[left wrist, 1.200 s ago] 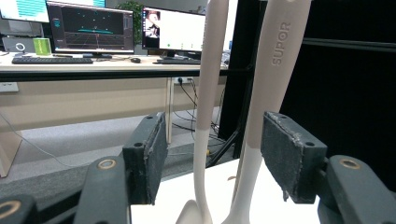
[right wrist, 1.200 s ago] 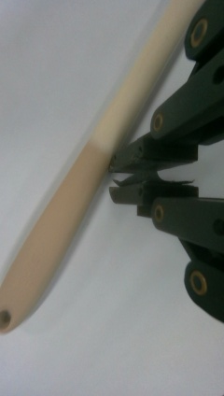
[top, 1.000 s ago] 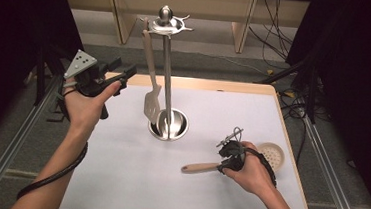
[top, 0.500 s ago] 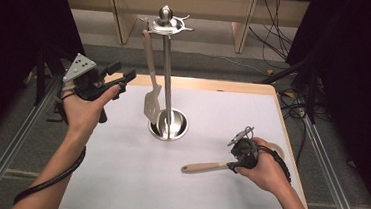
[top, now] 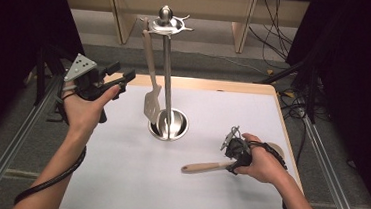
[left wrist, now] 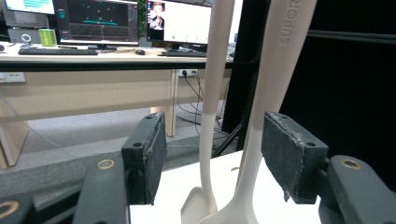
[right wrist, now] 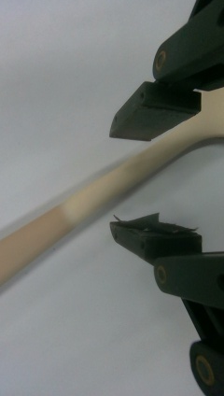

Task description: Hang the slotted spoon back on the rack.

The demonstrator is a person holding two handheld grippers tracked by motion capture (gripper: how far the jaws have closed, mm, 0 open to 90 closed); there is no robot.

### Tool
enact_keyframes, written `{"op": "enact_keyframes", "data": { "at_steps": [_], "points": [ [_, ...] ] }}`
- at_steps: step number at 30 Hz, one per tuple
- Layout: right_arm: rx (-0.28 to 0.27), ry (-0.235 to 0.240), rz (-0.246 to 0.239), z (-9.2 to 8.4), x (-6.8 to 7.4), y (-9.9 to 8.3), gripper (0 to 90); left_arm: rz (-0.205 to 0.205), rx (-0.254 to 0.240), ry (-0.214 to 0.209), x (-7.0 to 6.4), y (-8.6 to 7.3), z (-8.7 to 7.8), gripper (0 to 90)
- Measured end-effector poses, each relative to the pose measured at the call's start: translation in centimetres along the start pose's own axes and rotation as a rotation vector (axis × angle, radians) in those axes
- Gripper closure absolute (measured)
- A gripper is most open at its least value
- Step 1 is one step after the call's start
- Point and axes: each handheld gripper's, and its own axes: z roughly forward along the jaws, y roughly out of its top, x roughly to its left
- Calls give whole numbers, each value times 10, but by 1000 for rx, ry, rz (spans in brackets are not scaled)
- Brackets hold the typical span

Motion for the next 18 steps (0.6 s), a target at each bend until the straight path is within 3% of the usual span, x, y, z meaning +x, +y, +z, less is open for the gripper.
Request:
{"op": "enact_keyframes", "data": {
  "at_steps": [6,10,18],
  "points": [
    [34,16,-23,4,-2,6,488,-2,6,-22,-1,-2,3,395],
    [52,34,-62,9,-5,13,500,-1,11,-17,0,-3,1,395],
    [90,41,-85,13,-5,17,514,-2,0,-13,-1,0,1,394]
  ]
}}
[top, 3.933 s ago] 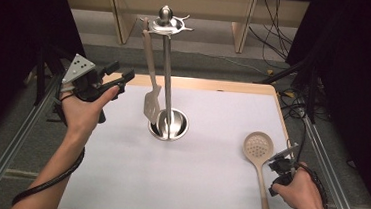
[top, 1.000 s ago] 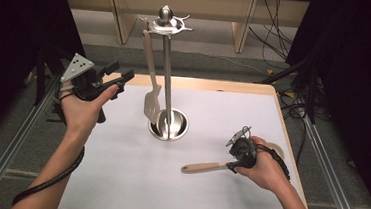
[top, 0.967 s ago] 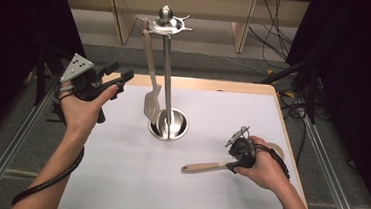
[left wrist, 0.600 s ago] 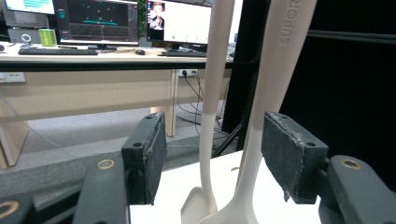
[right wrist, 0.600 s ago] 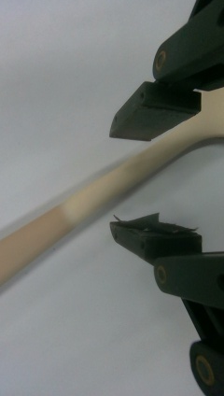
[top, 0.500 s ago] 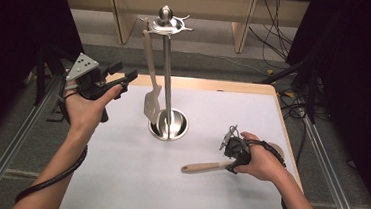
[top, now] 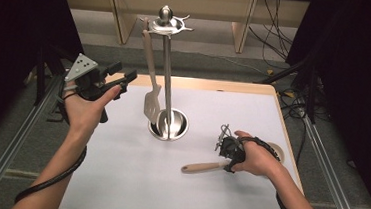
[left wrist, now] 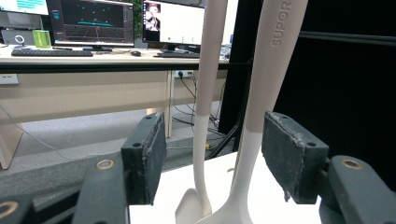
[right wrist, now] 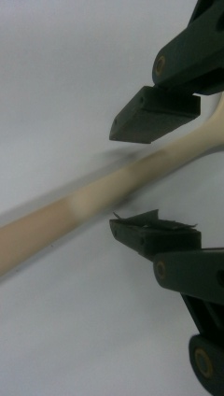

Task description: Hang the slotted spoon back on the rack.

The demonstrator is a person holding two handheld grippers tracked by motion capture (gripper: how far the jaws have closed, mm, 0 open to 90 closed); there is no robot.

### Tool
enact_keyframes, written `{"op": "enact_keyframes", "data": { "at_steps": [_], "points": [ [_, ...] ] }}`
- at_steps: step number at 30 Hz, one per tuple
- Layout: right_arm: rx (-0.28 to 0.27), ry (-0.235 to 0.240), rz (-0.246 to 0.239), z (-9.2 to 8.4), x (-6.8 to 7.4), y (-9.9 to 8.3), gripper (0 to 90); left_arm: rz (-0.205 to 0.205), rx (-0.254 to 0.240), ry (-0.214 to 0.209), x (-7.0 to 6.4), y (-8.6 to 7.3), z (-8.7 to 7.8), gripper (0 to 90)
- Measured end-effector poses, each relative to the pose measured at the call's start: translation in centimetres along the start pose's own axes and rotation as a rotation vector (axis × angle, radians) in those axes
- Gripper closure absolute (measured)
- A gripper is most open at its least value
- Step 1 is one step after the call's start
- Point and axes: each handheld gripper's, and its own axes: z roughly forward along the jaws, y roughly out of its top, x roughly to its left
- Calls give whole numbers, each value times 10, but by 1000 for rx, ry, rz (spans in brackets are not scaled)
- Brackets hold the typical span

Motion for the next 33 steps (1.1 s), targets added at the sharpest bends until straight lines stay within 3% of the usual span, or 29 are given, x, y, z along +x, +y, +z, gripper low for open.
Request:
{"op": "enact_keyframes", "data": {
  "at_steps": [6,8,9,11,14,17,20,29,33],
  "points": [
    [21,32,-38,7,-1,5,530,-5,0,-1,-1,1,1,393],
    [34,36,-18,7,1,6,541,-4,5,-1,0,0,1,393],
    [30,39,-37,8,0,6,545,-3,5,-1,0,0,1,393],
    [40,42,-21,9,1,8,549,-6,2,0,0,0,0,393],
    [55,49,-41,10,-1,10,589,-4,2,1,1,0,-2,393],
    [63,52,-28,10,-2,11,643,-4,-6,1,1,1,-4,393],
    [79,41,7,9,-1,13,647,-6,-6,1,2,1,-4,393],
    [83,68,36,8,6,10,686,-4,-1,2,2,0,-2,393],
    [83,52,60,7,10,8,763,-2,2,-2,0,-1,-1,393]
  ]
}}
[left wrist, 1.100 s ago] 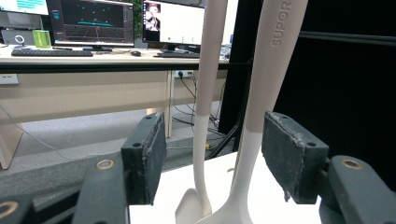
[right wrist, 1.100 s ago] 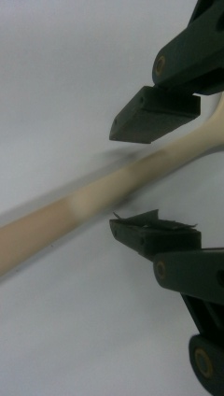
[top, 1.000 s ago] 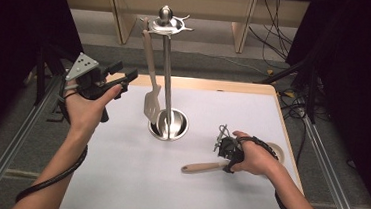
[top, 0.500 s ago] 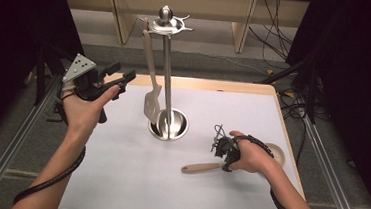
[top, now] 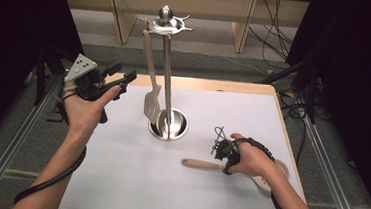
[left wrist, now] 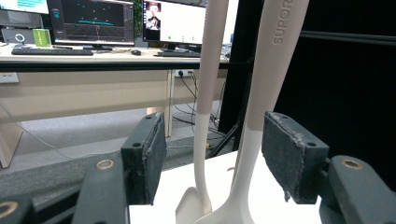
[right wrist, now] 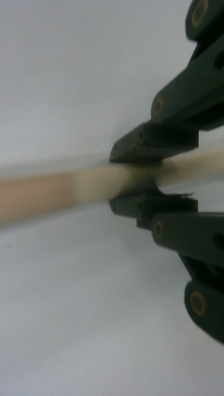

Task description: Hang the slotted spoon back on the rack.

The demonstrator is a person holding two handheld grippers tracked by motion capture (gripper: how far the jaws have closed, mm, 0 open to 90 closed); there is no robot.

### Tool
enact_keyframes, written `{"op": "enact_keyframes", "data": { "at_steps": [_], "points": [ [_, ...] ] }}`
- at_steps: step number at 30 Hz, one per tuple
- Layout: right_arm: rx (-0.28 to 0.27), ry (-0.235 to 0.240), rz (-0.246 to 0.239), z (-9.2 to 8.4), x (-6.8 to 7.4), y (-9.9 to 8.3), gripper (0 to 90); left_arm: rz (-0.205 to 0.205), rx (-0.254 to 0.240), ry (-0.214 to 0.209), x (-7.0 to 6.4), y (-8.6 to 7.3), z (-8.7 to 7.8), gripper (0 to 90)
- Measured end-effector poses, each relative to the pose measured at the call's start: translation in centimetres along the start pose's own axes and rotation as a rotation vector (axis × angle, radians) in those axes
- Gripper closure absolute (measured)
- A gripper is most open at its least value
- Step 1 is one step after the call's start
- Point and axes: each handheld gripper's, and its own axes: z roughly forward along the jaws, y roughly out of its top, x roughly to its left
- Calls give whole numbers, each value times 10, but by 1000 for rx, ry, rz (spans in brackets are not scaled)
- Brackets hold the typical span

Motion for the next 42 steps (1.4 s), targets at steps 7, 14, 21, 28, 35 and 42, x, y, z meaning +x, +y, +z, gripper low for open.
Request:
{"op": "enact_keyframes", "data": {
  "at_steps": [7,14,21,28,35,42],
  "points": [
    [-13,34,77,-1,1,-6,782,0,-1,0,0,0,0,393],
    [-14,25,95,1,0,-5,762,0,1,-1,-1,0,0,393],
    [5,20,84,2,1,-2,779,3,1,-1,-1,0,0,393],
    [-29,0,117,-1,2,-6,783,6,2,-1,-2,-1,1,393],
    [-171,-12,146,-17,5,-16,783,9,6,-6,-4,-2,2,393],
    [-364,-34,227,-28,8,-25,783,11,12,-10,-5,-3,3,393]
  ]
}}
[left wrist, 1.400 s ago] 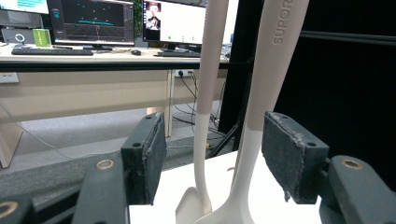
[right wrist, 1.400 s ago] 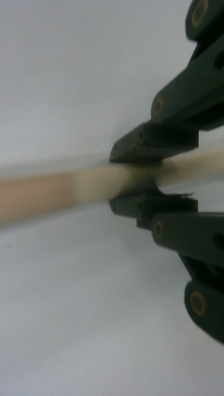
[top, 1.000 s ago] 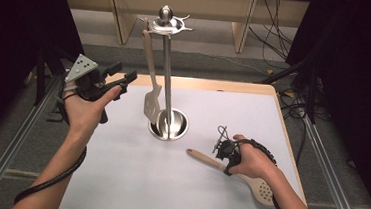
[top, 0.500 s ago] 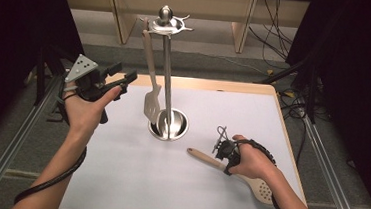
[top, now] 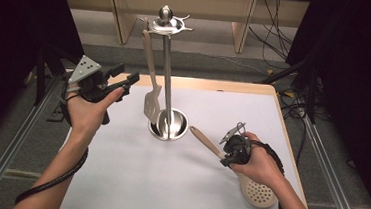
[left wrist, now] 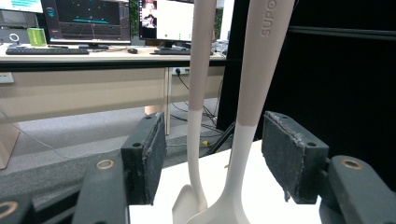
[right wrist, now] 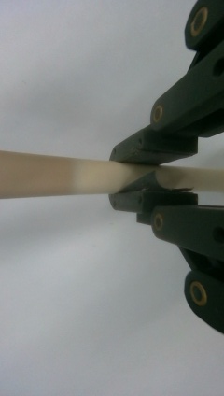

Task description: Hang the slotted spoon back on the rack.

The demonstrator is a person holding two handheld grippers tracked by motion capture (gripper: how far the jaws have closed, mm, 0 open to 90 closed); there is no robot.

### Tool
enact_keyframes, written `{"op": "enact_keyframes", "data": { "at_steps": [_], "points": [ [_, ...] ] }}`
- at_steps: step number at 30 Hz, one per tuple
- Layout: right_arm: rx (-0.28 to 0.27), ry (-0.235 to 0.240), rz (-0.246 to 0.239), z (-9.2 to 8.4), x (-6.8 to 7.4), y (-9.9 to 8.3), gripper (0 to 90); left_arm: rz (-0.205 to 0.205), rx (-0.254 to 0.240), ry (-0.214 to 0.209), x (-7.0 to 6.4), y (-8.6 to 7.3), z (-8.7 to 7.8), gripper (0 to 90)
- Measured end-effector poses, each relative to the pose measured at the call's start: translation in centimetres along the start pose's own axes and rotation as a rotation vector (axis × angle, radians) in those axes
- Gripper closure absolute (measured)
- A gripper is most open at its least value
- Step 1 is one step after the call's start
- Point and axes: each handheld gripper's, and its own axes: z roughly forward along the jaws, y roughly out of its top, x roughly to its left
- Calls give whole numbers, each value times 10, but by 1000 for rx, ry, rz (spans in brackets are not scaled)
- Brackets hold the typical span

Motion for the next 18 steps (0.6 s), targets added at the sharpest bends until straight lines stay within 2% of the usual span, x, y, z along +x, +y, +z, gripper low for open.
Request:
{"op": "enact_keyframes", "data": {
  "at_steps": [4,5,7,8,9,10,11,14,15,17,18],
  "points": [
    [-95,-8,55,-7,-1,-3,783,3,2,-2,-1,0,0,394],
    [-104,-16,66,-9,-1,-4,783,5,3,-5,-1,-1,0,394],
    [-148,-34,69,-12,-3,-6,784,8,6,-7,-2,-1,0,395],
    [-159,-35,95,-14,-3,-7,784,6,6,-8,-2,-1,1,395],
    [-179,-41,99,-15,-4,-8,784,5,6,-10,-3,-1,1,396],
    [-200,-41,133,-16,-2,-9,784,9,8,-12,-3,-2,1,396],
    [-224,-51,116,-19,-4,-10,784,10,8,-14,-4,-2,2,396],
    [-297,-61,154,-23,-3,-13,784,14,11,-23,-7,-2,2,399],
    [-291,-58,164,-27,-4,-13,784,16,13,-26,-8,-2,3,400],
    [-342,-74,173,-29,-4,-14,784,21,13,-34,-11,-2,3,402],
    [-344,-72,174,-32,-4,-14,784,21,13,-37,-12,-2,3,403]
  ]
}}
